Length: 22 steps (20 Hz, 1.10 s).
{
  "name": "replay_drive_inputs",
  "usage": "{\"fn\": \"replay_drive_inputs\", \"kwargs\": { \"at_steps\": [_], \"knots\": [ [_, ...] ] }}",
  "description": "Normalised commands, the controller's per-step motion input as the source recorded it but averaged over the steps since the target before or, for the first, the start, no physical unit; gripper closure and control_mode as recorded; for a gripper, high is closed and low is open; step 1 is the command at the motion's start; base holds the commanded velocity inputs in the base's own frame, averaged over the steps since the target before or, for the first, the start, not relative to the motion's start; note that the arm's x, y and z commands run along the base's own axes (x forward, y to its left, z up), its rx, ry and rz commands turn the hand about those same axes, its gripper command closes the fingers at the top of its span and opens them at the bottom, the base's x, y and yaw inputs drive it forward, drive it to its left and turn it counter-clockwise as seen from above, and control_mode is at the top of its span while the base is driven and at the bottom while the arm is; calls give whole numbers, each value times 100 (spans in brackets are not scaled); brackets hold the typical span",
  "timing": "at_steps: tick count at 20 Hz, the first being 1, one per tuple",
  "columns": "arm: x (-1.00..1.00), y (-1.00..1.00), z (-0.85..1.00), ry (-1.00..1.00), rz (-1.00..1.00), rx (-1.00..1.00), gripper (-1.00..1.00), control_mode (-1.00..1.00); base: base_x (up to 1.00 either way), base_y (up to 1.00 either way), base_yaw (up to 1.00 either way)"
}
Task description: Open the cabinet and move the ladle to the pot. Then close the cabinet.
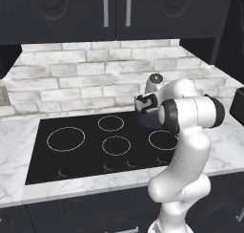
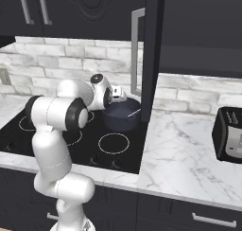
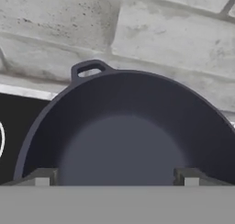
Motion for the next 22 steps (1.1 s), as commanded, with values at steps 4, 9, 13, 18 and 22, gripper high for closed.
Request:
{"fn": "replay_drive_inputs", "kwargs": {
  "at_steps": [4, 9, 13, 18, 22],
  "knots": [
    [-64, 0, 27, -9, 0, 0, -100, -100, 0, 0, 0],
    [-68, -7, 51, -10, 0, 1, -100, -100, 0, 0, 0],
    [-71, -8, 51, -3, 0, 6, -100, -100, 0, 0, 0],
    [-91, -7, 51, 0, 0, 8, -100, -100, 0, 0, 0],
    [-83, -12, 60, 0, 0, 8, -100, -100, 0, 0, 0]
  ]
}}
